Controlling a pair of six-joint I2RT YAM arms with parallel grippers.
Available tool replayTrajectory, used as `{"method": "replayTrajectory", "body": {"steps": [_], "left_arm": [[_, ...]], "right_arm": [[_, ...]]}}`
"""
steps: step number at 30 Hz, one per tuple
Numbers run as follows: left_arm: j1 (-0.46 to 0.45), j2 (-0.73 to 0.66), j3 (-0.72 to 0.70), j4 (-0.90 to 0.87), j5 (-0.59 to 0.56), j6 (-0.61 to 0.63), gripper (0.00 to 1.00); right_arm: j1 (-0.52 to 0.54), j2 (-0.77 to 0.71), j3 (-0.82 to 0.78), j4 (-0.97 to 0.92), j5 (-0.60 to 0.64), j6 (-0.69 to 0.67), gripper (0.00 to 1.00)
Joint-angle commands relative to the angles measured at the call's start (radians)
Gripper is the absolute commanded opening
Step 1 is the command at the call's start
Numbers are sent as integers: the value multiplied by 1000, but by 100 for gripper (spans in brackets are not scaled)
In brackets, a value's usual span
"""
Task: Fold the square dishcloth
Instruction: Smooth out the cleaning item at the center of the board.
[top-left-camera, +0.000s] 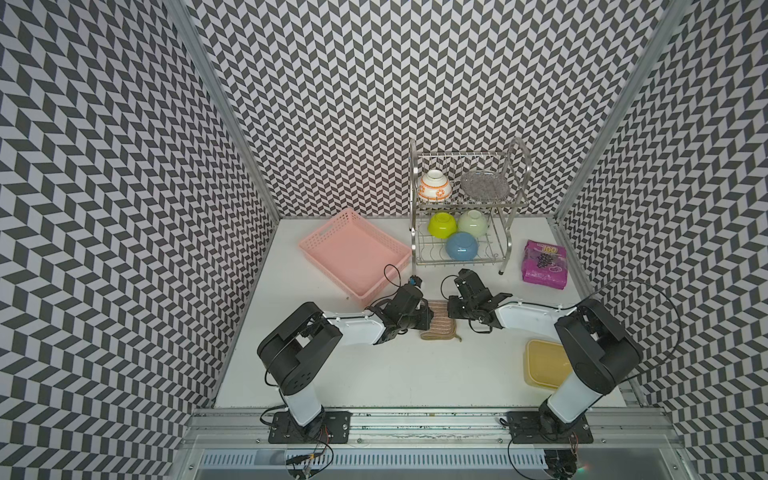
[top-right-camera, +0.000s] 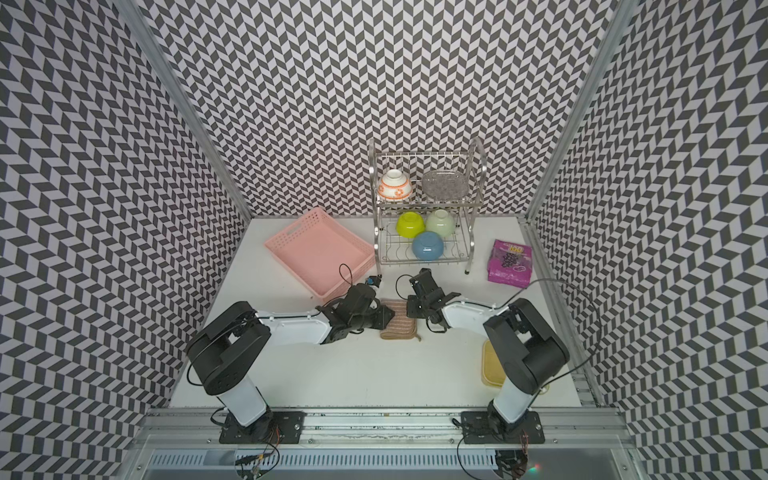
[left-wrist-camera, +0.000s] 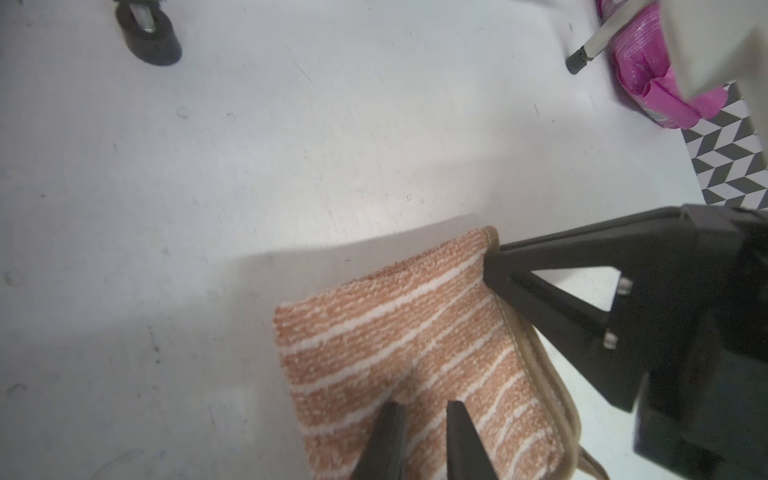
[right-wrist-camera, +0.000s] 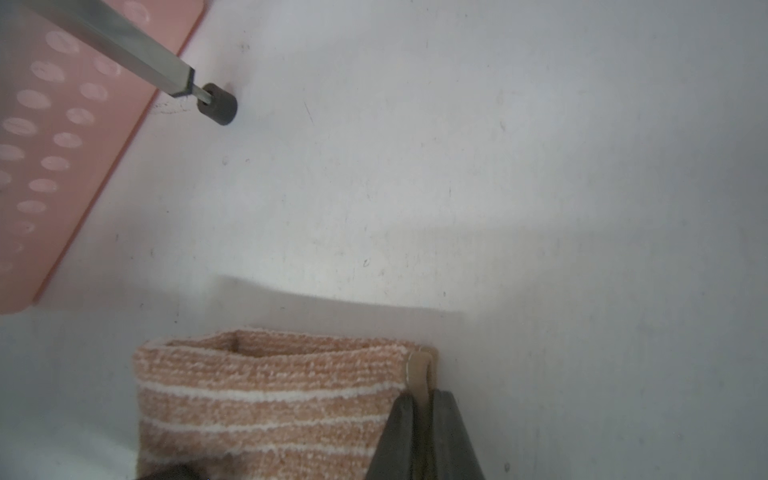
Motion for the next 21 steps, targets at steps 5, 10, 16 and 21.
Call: {"method": "replayTrajectory", "body": {"steps": [5,10,16,21], "left_arm": [[-1,-86,-21,14,40,26,23],[-27,-177,-27,-19,44,20,25],[-42,-234,-95,-6,43,-28,25],[-54,-228,-133,5,42,-51,23]], "right_arm": [[5,-71,21,-29,35,-47,29],[14,-163,6,-87,39,-50,32],[50,-282,-49,-126,8,-31,31],[104,-335,-90,-138,-18,-5,24]]}}
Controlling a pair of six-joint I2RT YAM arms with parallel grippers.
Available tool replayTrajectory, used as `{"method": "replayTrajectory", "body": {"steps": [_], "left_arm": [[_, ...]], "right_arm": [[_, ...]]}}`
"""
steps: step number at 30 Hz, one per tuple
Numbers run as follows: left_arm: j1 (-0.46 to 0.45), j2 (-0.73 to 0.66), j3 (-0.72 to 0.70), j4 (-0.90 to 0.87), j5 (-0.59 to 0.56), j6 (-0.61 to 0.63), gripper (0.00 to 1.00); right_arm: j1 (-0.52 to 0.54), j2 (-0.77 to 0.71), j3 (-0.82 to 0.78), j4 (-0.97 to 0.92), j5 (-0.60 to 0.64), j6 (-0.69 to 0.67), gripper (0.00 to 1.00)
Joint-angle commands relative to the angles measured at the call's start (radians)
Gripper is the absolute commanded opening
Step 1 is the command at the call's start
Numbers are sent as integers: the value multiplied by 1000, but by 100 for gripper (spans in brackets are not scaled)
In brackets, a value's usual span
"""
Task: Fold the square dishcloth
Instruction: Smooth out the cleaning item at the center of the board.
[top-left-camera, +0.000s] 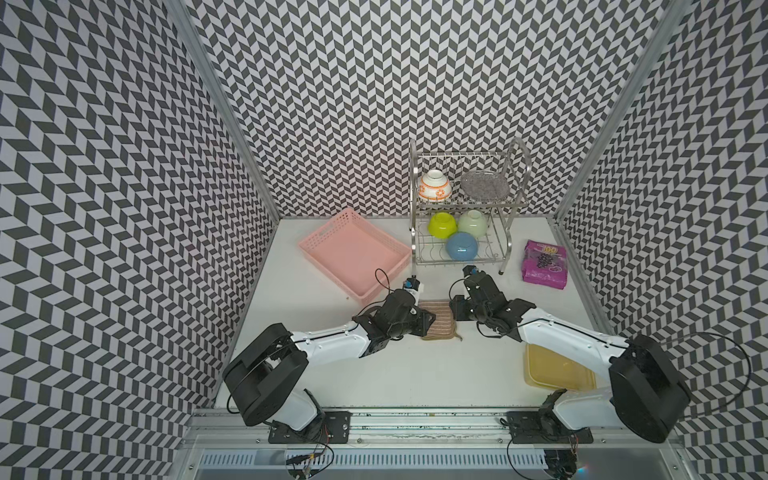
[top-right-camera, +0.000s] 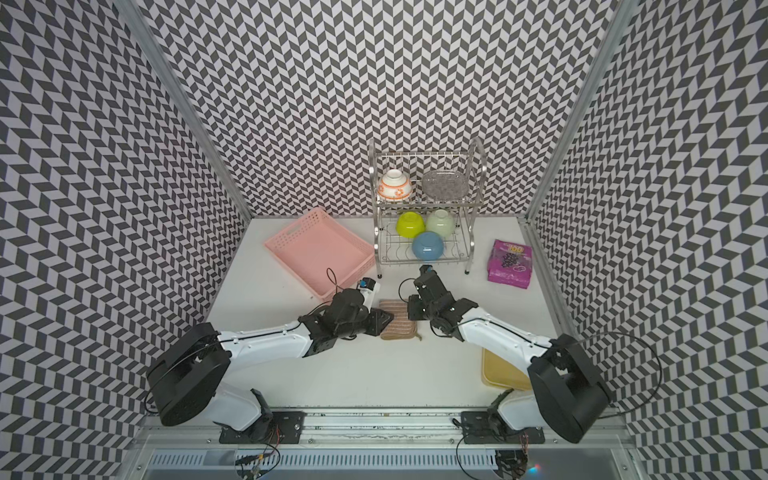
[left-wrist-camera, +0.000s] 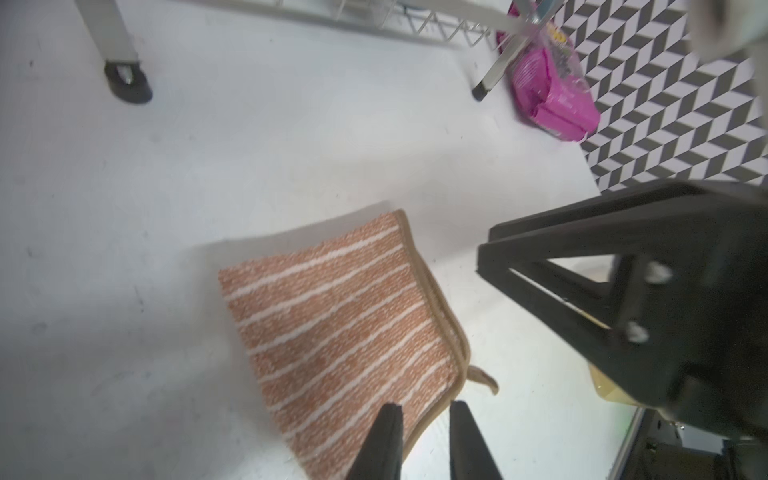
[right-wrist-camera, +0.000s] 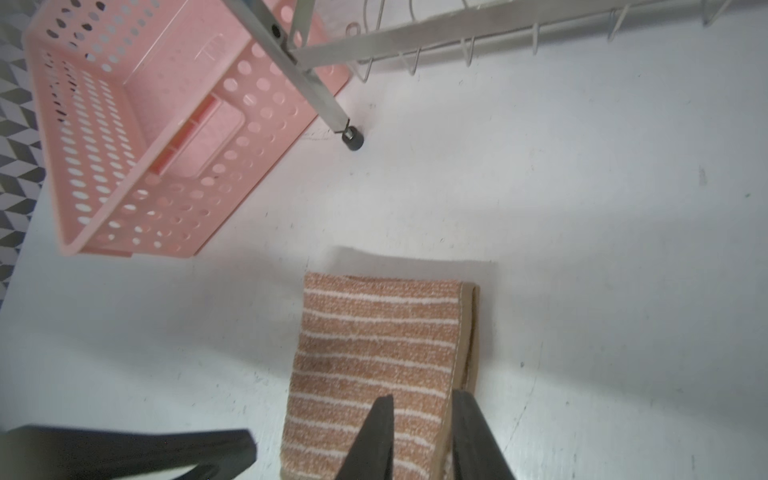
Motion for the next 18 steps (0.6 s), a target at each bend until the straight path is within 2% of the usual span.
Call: {"method": "replayTrajectory", "body": {"steps": [1,6,18], "left_arm": [[-12,3,-17,8,6,-23,23],[-29,26,-22,24,13,-31,22],[-38,127,-47,69,23,-49,21]], "right_arm": [[37,-31,-33,-15,-23,20,24],[77,-22,-66,1,-37,34,21],[85,58,-117,34,-28,37,16]]}}
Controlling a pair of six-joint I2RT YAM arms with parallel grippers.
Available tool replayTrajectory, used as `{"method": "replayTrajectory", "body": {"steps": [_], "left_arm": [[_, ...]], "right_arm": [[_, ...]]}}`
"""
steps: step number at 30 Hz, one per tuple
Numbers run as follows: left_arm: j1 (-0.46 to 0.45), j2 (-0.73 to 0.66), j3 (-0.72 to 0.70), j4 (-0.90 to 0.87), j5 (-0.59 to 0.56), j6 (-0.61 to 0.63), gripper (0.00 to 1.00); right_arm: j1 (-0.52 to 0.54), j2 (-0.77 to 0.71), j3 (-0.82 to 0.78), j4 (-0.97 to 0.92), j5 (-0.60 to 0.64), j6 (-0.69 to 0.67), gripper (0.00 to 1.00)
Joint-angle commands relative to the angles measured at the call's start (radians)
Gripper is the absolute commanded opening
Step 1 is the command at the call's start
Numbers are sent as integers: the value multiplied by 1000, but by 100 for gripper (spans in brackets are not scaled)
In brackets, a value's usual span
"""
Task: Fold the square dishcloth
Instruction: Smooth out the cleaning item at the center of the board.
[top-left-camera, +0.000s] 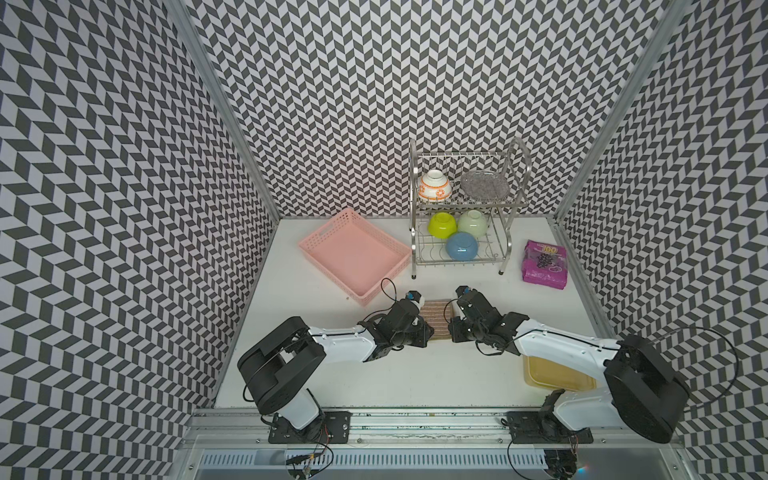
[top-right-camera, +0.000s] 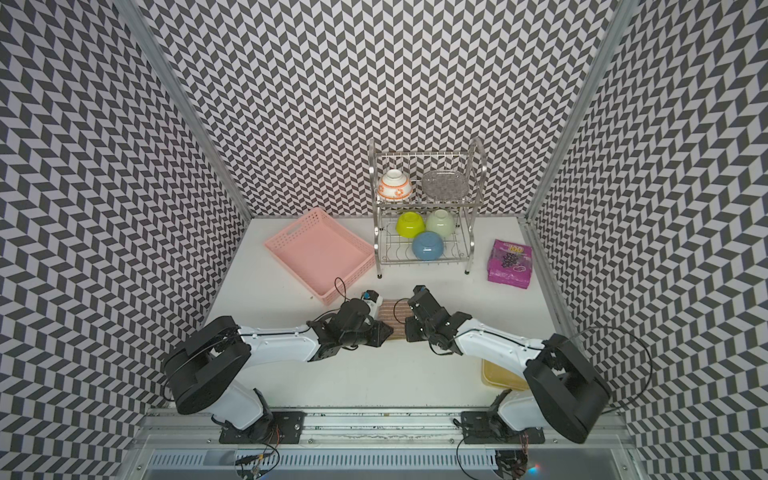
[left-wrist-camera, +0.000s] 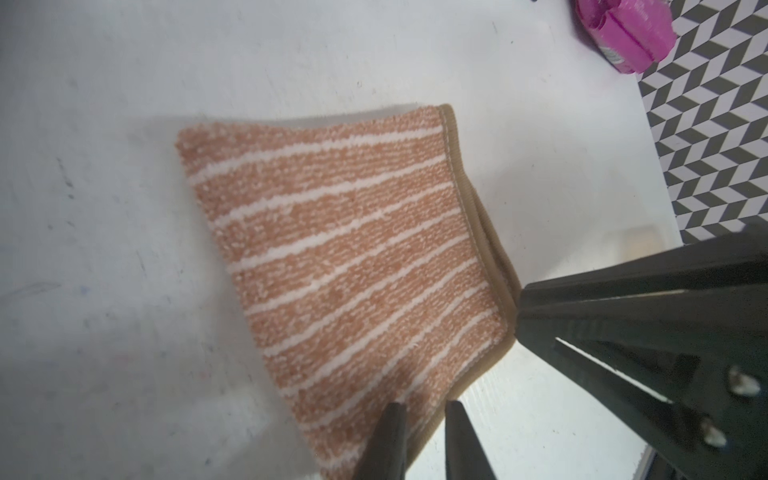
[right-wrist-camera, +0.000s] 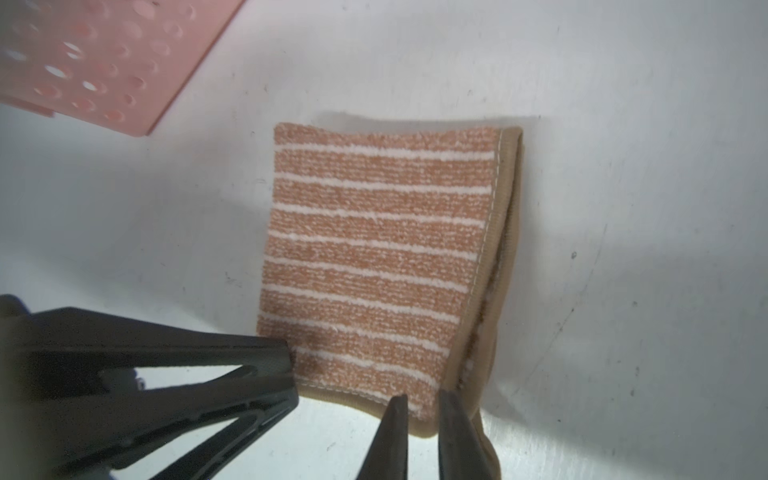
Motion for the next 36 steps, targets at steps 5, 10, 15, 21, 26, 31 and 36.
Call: {"method": "replayTrajectory", "body": {"steps": [5,10,15,21,26,31,36], "left_arm": [[-6,62,-20,53,15,-10,20],[-6,71,-29,39,-13,1,20],[-6,50,-18,4,-43,25,21],[2,-8,34,-77,-100,76,21],[7,-58,101,-120,-107,111,22],[39,-50,156,-115,-127,136,22],[90,25,185,-59,-110,150,19]], "right_arm": [[7,91,-17,59,23,14,14],[7,116,-18,61,44,22,12],[7,107,-11,41,59,20,12],[5,49,4,-5,105,14,18],[5,13,44,-10,109,0,24],[4,24,124,-14,157,3,25],[-4,96,210,4,193,-5,25]]}}
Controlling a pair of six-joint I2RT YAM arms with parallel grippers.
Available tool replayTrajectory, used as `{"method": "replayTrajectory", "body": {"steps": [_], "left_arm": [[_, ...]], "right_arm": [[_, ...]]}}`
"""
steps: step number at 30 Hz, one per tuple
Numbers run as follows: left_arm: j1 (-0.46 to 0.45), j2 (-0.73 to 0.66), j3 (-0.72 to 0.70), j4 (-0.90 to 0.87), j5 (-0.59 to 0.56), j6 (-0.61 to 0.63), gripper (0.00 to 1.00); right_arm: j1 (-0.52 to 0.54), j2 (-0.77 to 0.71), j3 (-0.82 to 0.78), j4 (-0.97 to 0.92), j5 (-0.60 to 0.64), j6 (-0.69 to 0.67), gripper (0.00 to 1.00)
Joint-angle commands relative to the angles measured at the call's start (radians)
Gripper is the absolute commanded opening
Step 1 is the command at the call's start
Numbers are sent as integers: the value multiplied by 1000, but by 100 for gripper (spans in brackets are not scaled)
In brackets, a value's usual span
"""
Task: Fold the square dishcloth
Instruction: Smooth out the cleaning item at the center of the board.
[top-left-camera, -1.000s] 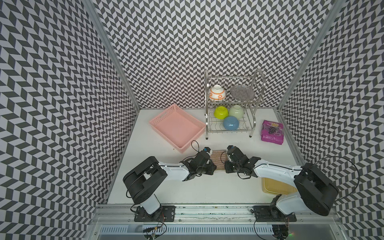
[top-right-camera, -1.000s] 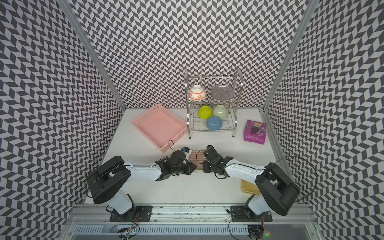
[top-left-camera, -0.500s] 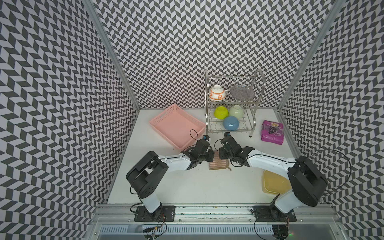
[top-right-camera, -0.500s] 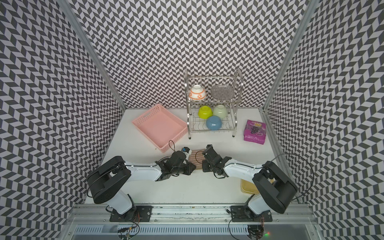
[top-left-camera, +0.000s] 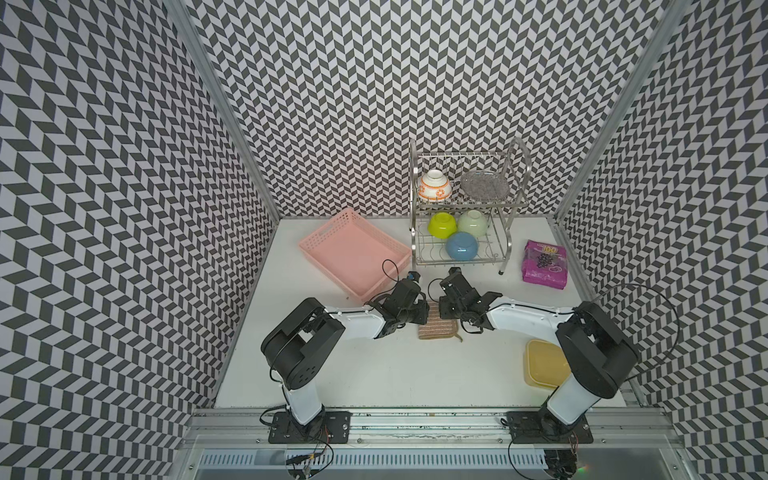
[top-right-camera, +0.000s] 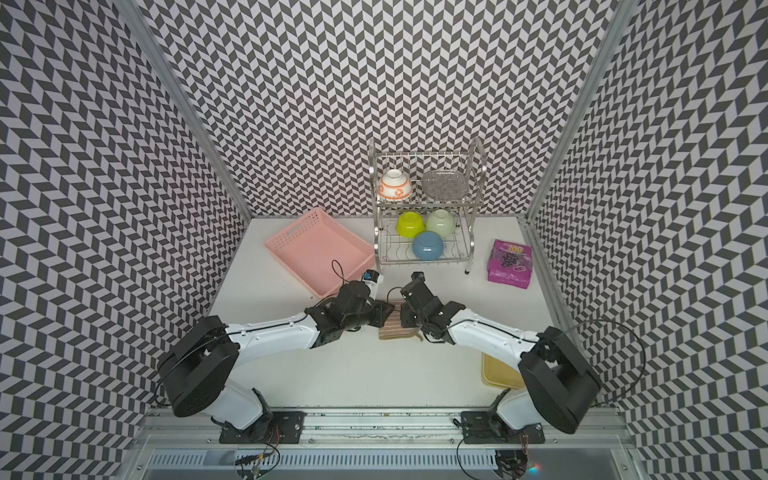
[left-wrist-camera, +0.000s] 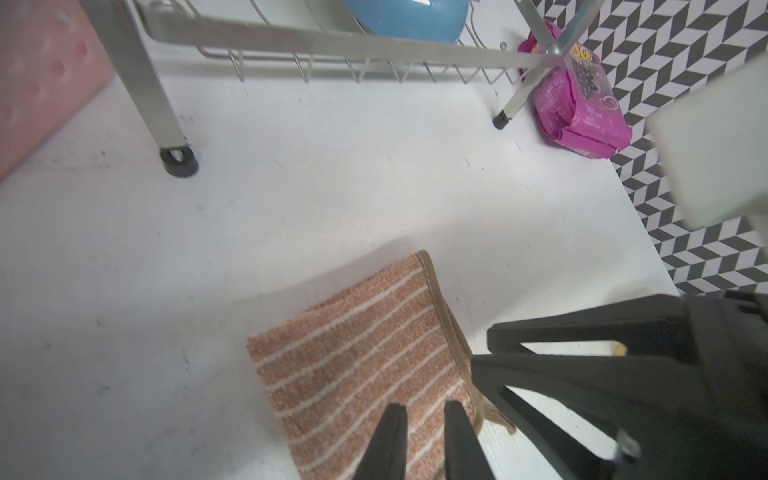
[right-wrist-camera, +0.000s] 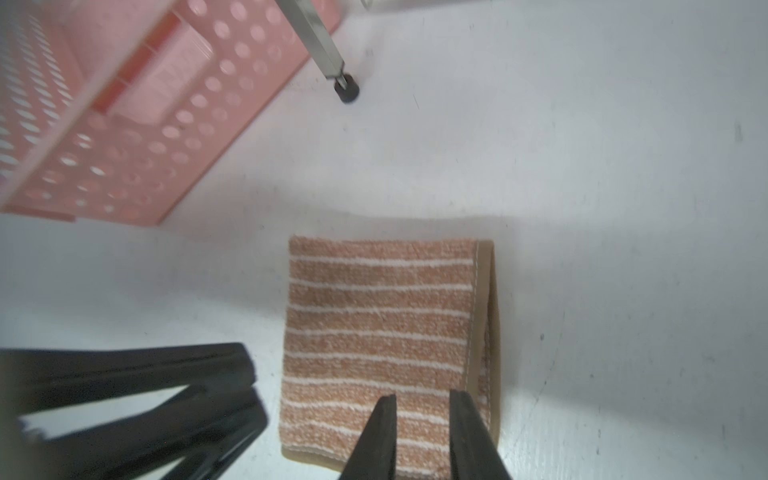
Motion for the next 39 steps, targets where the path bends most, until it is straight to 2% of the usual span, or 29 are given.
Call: {"method": "replayTrajectory", "body": {"steps": [1,17,26,34,39], "left_arm": [[28,60,28,29,3,31,19],[74,218,69,89,38,41,17],[89,236,55,106,41,27,18],[89,167,76,72,18,40,34],[89,88,84,44,7,45,45]], "right_arm": [[-8,57,51,32,52,-16,25],[-71,273,96,115,60,-29,19],[-90,284,88,123,52,-31,18],[-91,200,88,97,64,-40,23],[-90,124,80,82,108,-53,32]]}}
